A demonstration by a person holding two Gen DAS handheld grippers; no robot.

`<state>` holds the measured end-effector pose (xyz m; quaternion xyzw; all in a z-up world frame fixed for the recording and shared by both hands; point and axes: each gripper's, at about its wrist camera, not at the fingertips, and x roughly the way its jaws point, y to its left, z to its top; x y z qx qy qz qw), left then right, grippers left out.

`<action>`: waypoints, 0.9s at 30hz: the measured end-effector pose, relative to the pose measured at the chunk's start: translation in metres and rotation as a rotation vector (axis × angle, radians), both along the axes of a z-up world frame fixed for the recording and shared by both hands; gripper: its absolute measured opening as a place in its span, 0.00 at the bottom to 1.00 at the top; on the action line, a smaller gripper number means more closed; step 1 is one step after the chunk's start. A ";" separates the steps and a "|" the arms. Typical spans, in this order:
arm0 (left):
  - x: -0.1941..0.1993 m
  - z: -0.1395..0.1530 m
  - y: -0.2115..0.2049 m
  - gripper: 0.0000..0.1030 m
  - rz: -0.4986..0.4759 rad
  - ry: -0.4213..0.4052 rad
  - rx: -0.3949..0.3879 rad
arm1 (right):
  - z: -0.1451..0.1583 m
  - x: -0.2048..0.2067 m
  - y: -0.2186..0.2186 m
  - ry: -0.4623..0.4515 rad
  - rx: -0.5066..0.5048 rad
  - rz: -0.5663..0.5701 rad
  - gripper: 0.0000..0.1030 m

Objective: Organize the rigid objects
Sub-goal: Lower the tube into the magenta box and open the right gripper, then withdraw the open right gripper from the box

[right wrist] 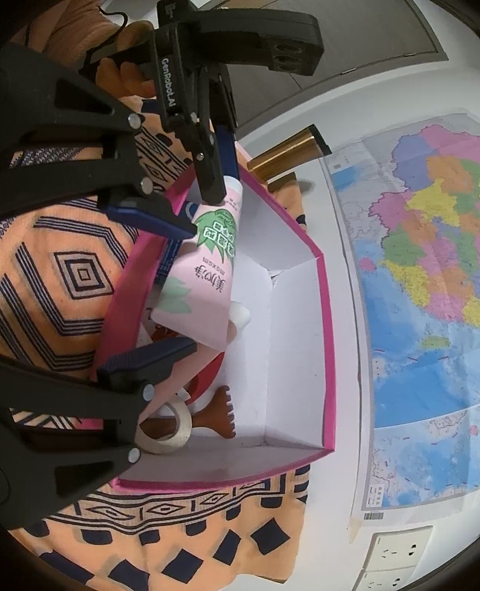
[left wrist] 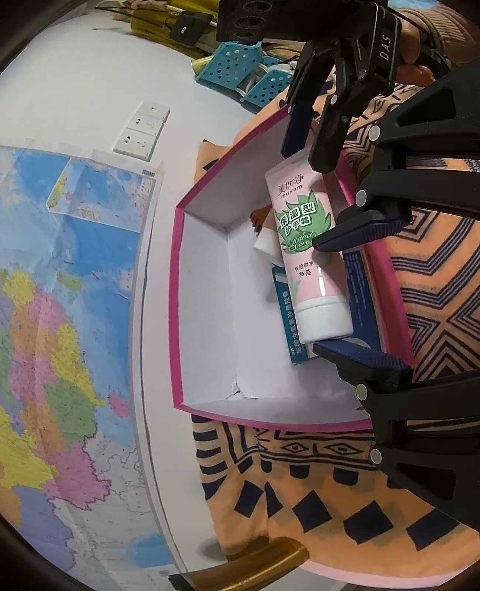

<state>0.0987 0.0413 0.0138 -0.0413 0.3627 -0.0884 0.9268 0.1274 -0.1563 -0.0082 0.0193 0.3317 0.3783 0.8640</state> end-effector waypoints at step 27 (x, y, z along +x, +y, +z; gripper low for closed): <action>-0.068 0.006 0.000 1.00 0.052 -0.155 0.001 | 0.007 -0.057 -0.009 -0.154 -0.002 -0.029 0.84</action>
